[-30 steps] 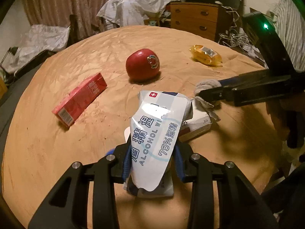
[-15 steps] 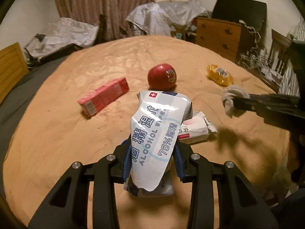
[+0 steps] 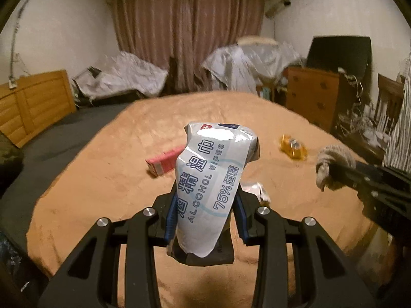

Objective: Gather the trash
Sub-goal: 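Lift the wipes packet and grey sock and carry them toward the bucket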

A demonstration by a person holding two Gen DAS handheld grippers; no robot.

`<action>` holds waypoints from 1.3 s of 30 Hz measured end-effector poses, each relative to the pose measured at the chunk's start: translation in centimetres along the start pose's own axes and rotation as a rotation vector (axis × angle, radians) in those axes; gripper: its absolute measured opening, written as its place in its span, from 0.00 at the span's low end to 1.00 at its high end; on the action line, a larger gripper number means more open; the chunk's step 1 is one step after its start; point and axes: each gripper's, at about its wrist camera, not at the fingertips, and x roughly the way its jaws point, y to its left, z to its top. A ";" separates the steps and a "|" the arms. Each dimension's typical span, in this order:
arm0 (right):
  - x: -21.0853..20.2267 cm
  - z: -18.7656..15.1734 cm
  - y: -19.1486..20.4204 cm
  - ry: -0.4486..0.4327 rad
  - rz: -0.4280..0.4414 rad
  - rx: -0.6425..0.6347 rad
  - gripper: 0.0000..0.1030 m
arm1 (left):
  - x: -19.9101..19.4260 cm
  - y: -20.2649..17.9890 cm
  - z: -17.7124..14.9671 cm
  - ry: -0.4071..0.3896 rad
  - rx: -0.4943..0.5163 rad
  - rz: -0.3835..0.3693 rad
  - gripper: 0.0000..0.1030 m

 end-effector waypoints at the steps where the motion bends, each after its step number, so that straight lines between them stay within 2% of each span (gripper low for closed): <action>1: -0.6 0.0 0.3 -0.012 -0.002 0.001 0.29 | -0.6 0.0 0.1 -0.016 -0.009 0.009 0.35; 8: -5.3 -0.7 1.7 -0.093 -0.035 -0.002 0.30 | -3.9 -0.4 -0.3 -0.094 -0.043 0.057 0.35; 14: -8.3 -1.2 2.6 -0.132 -0.050 -0.011 0.30 | -5.1 -1.0 -0.2 -0.115 -0.044 0.063 0.35; 24: -9.6 -1.0 3.2 -0.142 -0.048 -0.014 0.30 | -6.1 -1.4 -0.4 -0.128 -0.039 0.041 0.35; 31: -10.1 -0.7 3.2 -0.143 -0.059 -0.015 0.30 | -5.9 -2.2 -0.1 -0.116 -0.017 -0.001 0.35; 39: -13.3 -0.6 -0.4 -0.142 -0.135 0.010 0.30 | -4.5 -7.0 0.4 -0.093 0.044 -0.115 0.35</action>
